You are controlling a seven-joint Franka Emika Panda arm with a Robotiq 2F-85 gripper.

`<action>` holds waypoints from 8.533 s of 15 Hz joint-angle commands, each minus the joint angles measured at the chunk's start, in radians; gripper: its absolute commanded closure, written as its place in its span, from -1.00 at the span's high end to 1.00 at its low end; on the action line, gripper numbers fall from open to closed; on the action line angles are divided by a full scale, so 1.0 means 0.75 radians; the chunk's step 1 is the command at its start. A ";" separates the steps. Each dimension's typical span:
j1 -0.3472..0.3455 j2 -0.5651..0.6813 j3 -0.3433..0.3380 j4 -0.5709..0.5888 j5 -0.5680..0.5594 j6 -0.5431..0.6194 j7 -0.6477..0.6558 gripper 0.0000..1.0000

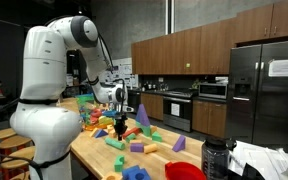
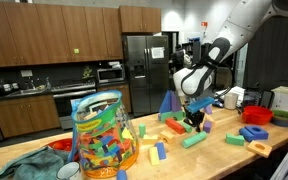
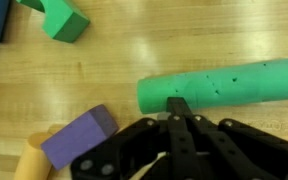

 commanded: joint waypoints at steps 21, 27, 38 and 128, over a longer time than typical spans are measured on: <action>-0.011 -0.067 0.013 0.057 0.017 0.112 -0.001 0.87; -0.019 -0.059 0.003 0.046 0.004 0.178 0.006 1.00; 0.003 0.061 -0.037 0.074 -0.048 0.322 0.056 1.00; 0.002 0.125 -0.070 0.302 -0.093 -0.135 0.098 1.00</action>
